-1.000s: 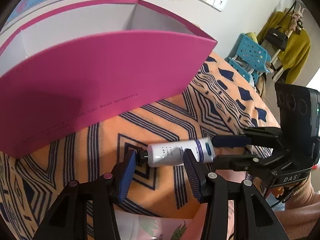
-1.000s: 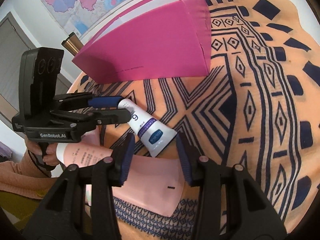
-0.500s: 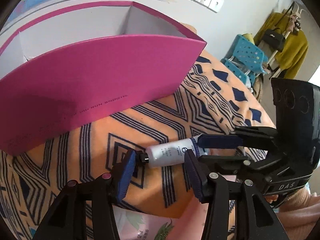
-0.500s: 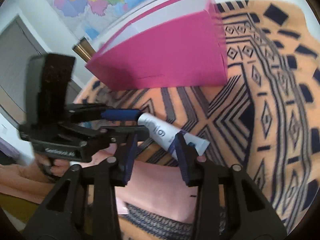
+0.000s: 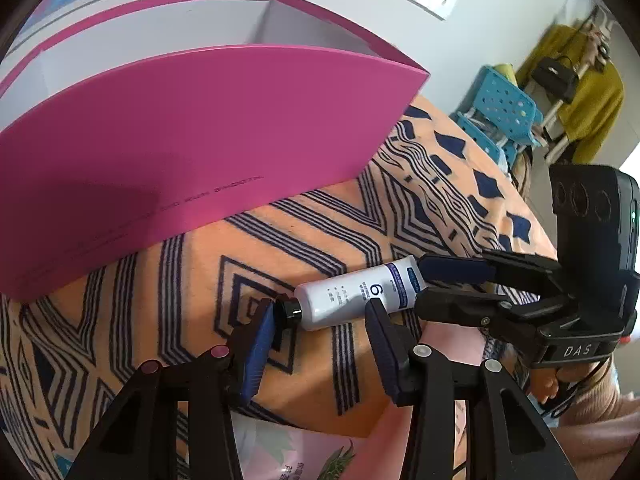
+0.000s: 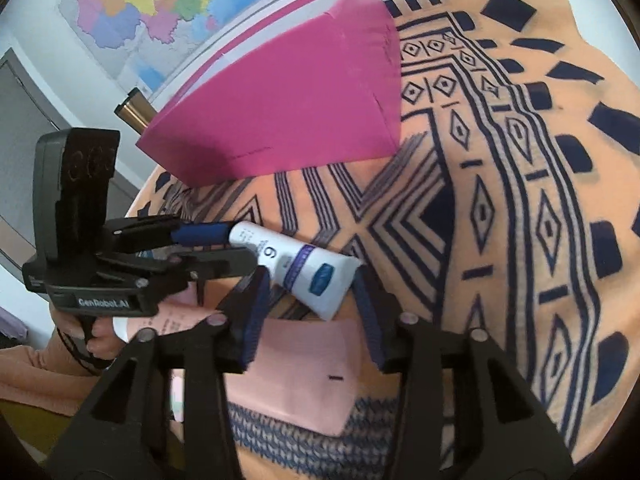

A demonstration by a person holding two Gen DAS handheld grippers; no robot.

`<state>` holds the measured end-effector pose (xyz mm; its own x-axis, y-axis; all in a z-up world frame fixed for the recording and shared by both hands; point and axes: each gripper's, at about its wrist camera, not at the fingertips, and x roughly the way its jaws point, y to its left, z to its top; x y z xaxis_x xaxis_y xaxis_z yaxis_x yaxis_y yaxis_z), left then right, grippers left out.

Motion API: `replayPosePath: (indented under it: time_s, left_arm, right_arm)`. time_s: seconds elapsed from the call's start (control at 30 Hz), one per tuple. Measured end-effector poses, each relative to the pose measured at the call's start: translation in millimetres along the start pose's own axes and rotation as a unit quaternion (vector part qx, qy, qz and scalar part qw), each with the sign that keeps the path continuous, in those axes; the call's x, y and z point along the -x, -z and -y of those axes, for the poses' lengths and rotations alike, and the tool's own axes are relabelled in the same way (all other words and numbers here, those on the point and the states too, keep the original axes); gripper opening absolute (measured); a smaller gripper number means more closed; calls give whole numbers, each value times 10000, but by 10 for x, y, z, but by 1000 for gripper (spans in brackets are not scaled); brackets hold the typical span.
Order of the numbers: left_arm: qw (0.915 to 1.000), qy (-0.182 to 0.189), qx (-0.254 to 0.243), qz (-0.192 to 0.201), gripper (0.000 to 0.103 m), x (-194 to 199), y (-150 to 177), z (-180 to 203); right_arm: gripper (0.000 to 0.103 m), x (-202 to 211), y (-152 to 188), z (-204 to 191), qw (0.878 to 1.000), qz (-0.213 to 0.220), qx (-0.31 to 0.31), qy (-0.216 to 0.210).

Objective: Organize rigid objects
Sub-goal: 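Grasp the white tube with the right gripper and lift it, then carry the white tube into the pink box and open the right gripper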

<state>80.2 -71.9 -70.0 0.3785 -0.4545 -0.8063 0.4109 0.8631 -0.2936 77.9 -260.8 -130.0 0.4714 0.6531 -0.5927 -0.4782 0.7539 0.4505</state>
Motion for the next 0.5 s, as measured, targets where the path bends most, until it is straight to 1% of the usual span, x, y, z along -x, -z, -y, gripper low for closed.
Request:
replayPosePath:
  time_s: [0.17,0.3,0.43,0.5]
  left_arm:
    - [9998,-32,167,69,46,40,1,-38]
    - [9996,-4,236,153,46,98,-12,-31]
    - [9992,-30,249,303,46,186,-37,8]
    - [9989,-25,256,384,46,250,-55,15]
  right_arm:
    - [50,-14,-7,7,9997,85,-113,-211]
    - [50,58,-47,-47,9990,271,-81,-350]
    - [50,111,-111,-123,9990,404,63,-201]
    - [50,129,-139,-148,9987,453,95,-191]
